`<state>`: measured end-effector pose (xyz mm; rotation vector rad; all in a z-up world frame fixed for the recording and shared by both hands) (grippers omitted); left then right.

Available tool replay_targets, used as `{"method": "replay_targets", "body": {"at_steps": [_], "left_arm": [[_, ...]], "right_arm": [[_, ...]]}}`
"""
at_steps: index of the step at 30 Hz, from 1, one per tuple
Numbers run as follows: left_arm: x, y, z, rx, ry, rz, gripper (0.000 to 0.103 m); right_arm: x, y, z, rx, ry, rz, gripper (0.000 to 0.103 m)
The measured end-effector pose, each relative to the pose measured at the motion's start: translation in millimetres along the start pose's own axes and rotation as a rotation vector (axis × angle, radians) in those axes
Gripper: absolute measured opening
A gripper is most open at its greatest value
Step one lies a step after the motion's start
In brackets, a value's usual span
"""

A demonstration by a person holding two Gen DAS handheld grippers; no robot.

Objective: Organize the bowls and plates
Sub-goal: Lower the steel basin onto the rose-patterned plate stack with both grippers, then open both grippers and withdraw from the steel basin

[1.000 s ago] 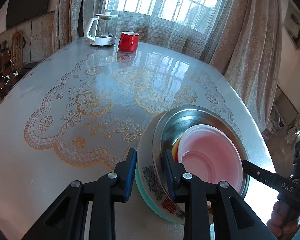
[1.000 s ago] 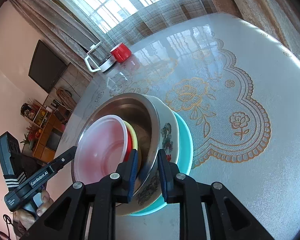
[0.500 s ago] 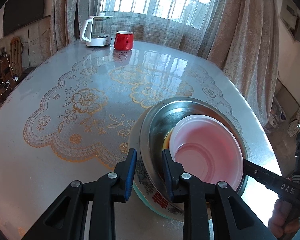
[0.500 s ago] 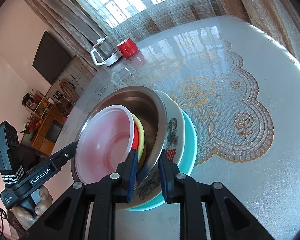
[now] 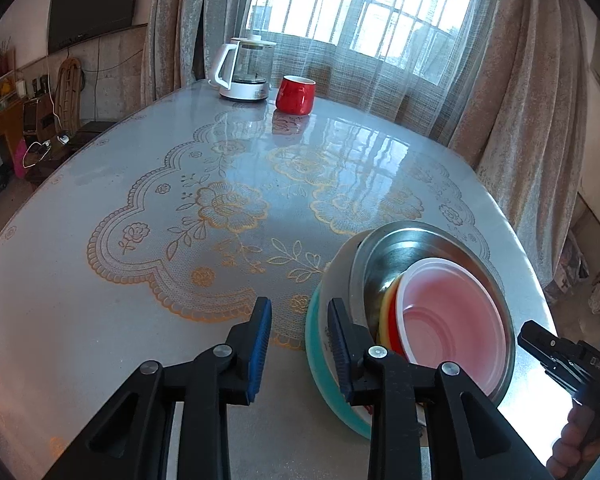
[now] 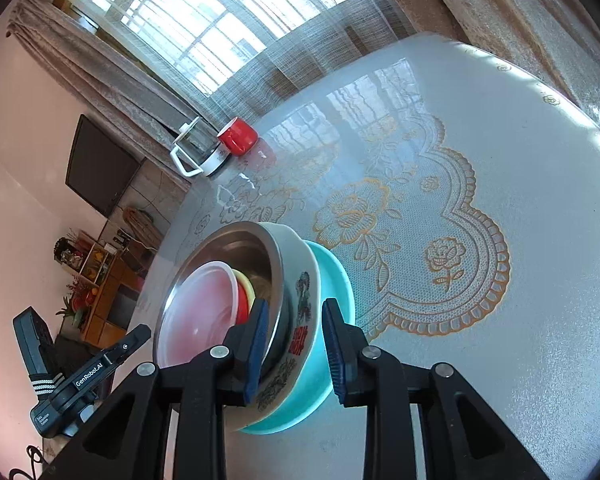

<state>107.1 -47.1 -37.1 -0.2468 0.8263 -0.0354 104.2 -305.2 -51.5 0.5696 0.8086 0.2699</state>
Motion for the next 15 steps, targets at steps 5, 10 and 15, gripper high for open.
{"method": "replay_targets", "body": {"at_steps": [5,10,15], "left_arm": [[6.1,15.6,-8.0,-0.008,0.010,0.090,0.030],[11.4,13.5,-19.5,0.018,0.025,0.115,0.030],[9.9,7.0,-25.0,0.055,0.014,0.121,0.030]], "right_arm": [[7.7,-18.2,-5.2,0.044,0.041,-0.032,0.028],[20.7,-15.2,-14.2,0.021,0.092,-0.026,0.028],[26.4,-8.0,-18.4,-0.013,0.112,-0.010,0.028]]}}
Point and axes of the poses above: each gripper's, at about its wrist camera, not at the fingertips, and x roughly the way its jaws point, y to its left, z to its top, the point moved 6 cm from there along x, roughly the way its jaws point, and after that the axes turned 1 degree about -x, right-handed, at the moved point
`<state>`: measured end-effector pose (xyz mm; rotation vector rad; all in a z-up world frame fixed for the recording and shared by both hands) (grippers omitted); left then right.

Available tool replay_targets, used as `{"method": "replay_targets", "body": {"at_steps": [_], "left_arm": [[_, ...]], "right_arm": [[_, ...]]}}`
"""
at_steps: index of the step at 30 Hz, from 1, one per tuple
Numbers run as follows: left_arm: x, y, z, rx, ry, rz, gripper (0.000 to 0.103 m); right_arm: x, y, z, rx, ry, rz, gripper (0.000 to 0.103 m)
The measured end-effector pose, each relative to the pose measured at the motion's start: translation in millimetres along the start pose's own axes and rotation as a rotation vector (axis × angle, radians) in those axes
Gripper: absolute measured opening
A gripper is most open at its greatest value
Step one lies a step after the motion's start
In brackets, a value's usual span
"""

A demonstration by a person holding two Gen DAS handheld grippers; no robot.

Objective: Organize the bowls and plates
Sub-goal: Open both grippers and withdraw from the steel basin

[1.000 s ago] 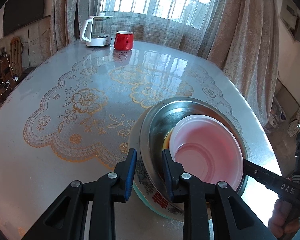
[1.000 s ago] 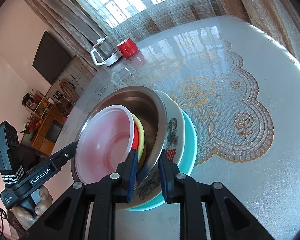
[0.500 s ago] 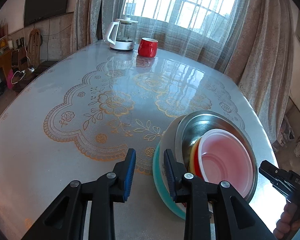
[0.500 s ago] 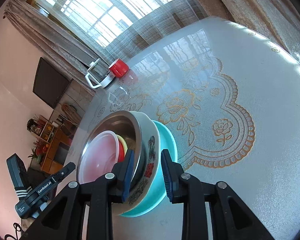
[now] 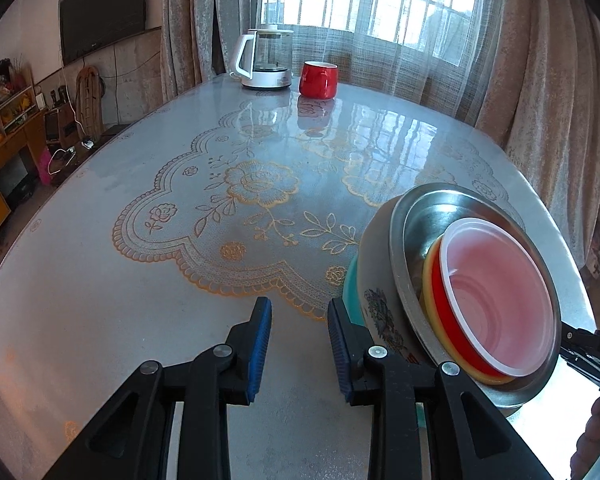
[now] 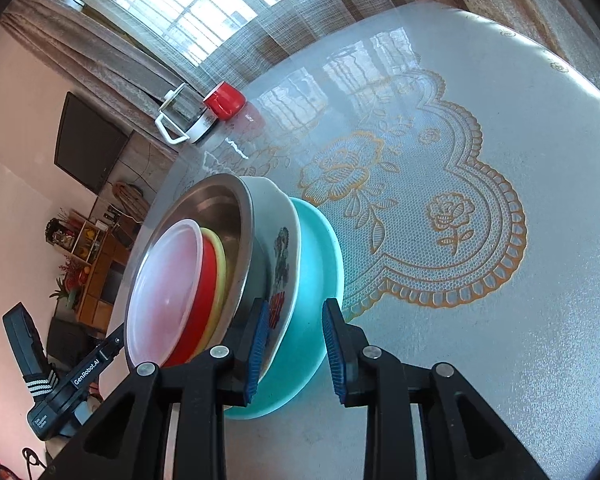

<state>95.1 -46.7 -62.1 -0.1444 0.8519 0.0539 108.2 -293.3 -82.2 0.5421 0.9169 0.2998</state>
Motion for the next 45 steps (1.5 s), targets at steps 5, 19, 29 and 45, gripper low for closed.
{"method": "replay_targets", "body": {"at_steps": [5,19,29,45], "left_arm": [[-1.9,-5.5,-2.1,0.038,-0.011,-0.005,0.031],[-16.6,-13.4,4.3,0.172,-0.059,-0.062,0.038],[-25.6,-16.0,0.1,0.258,-0.087,-0.112,0.046],[-48.8,-5.5,6.4,0.338,-0.184,-0.168,0.057]], "right_arm": [[-3.0,-3.4,-2.7,0.019,-0.017,-0.011,0.028],[-43.0,17.9,-10.6,-0.029,-0.214,-0.275,0.035],[-36.5,62.7,-28.5,-0.118,-0.283,-0.449,0.038],[-35.8,107.9,-66.6,-0.110,-0.360,-0.545,0.039]]}}
Point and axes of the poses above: each gripper's, at about its wrist camera, not at the fingertips, and x roughly the way its jaws point, y to its left, z to its top, the point moved 6 cm from there along x, roughly the way its jaws point, and after that the axes turned 1 degree about -x, right-handed, at the moved point
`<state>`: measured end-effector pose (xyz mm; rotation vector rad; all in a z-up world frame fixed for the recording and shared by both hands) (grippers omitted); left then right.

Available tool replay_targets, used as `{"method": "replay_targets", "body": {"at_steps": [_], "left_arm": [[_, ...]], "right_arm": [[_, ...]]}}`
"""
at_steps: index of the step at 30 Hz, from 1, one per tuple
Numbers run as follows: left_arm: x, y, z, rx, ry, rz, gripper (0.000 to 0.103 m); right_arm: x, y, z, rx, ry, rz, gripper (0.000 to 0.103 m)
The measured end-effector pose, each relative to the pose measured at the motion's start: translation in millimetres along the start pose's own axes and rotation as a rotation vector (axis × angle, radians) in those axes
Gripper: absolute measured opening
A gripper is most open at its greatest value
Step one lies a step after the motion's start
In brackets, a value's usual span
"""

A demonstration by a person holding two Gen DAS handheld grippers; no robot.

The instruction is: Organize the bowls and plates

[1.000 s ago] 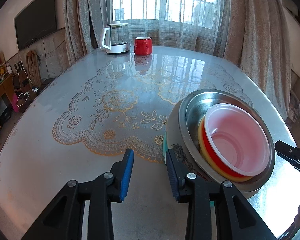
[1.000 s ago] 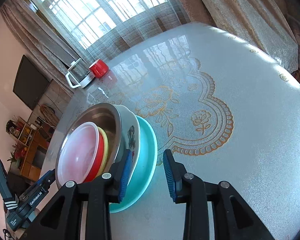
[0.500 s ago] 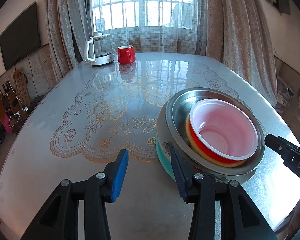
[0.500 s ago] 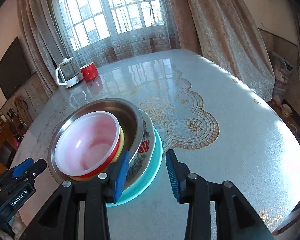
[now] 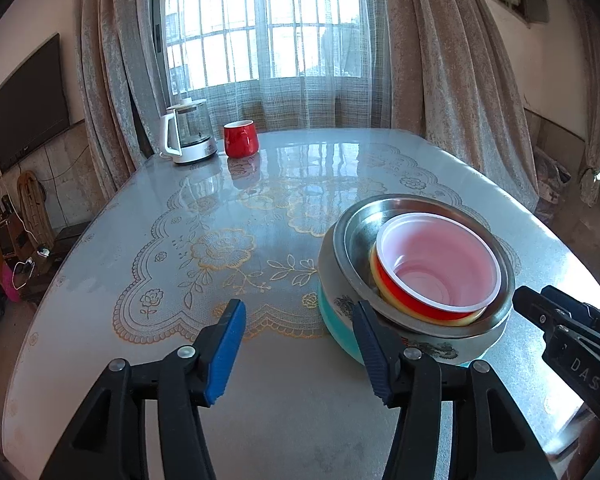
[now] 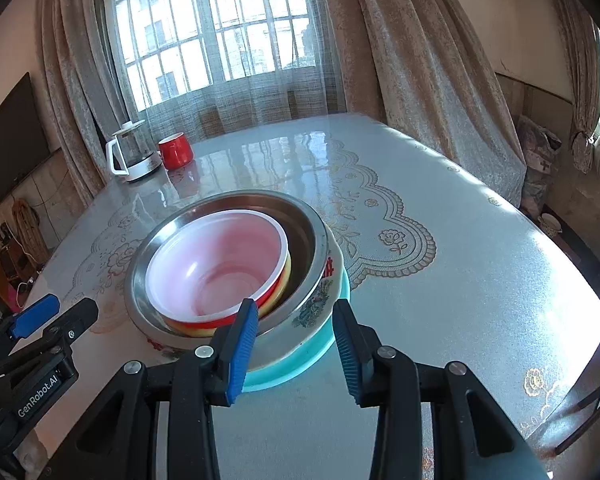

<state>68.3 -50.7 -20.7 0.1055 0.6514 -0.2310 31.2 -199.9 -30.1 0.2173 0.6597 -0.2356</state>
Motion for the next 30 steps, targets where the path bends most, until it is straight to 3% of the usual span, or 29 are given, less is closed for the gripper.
{"method": "replay_targets", "body": {"at_steps": [10,30], "left_arm": [[-11.8,-8.6,-4.4,0.021,-0.028,-0.044,0.062],[-25.0,-0.8,-2.4,0.007,-0.062,-0.041,0.074]], "right_arm": [[-15.2,7.3,-20.4,-0.002,0.000,-0.047,0.039],[-21.9,24.3,-11.4,-0.033,-0.034,-0.029,0.039]]}}
Point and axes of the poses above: each gripper's, at about its wrist camera, not at the fingertips, and x roughly the way its jaws point, y to its left, z to its top, the point moved 6 cm from there along x, roughly the way its jaws point, and after that the axes turned 1 degree about -x, right-handed, at the moved point
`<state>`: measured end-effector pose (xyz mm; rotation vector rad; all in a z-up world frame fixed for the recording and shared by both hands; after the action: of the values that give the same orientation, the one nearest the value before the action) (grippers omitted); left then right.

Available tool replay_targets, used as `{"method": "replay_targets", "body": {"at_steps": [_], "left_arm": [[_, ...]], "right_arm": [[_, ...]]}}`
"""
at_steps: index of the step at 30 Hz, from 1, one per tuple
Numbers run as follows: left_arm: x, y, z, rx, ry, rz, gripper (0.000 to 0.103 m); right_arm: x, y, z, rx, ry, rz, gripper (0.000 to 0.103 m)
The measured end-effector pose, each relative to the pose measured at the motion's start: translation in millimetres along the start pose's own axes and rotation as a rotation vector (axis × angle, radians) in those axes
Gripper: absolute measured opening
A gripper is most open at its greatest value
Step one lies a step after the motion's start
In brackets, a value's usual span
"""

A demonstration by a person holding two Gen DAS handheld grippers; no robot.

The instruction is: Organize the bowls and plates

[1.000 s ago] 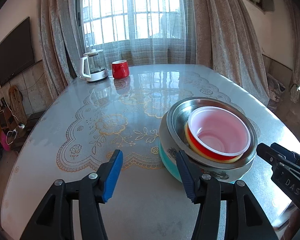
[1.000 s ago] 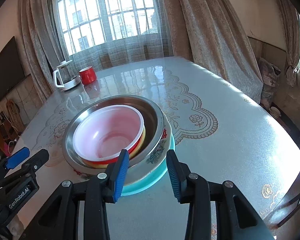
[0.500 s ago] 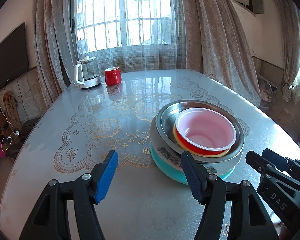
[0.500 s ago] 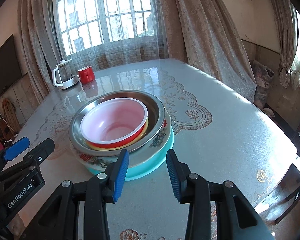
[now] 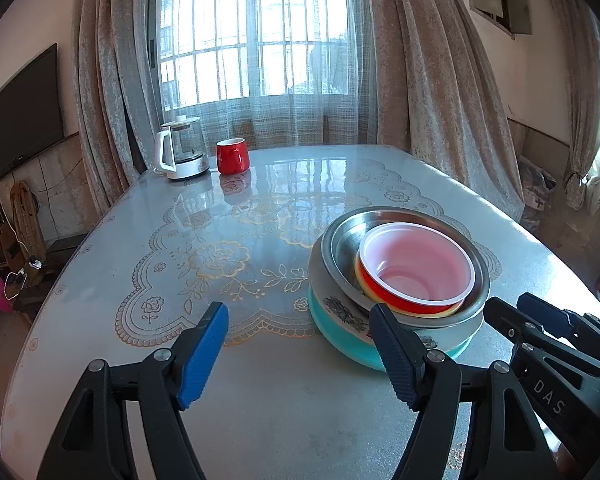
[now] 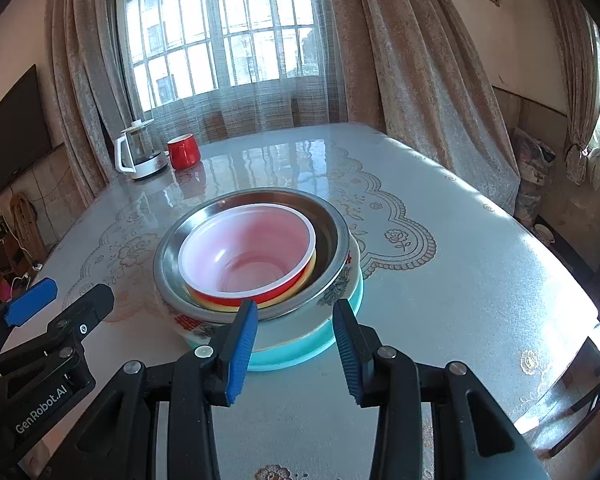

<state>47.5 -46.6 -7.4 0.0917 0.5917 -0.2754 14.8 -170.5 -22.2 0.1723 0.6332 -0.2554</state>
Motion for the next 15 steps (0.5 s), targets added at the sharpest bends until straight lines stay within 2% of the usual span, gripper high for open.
{"method": "replay_targets", "body": {"at_steps": [15], "left_arm": [[2.0,0.5,3.1,-0.003,-0.007,0.004,0.077]], "right_arm": [[1.8,3.2,7.9,-0.011,-0.013,0.008,0.040]]}}
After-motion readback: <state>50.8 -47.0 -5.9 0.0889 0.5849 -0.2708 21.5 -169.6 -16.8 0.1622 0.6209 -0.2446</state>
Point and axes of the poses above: each gripper's, at about its wrist camera, not at the fingertips, and x roughly the way its jaws point, y to its left, z to its top, the point moved 6 cm from there along x, roughly the way its jaws point, and after that the axes turned 1 degree about -x, right-handed, at the moved point
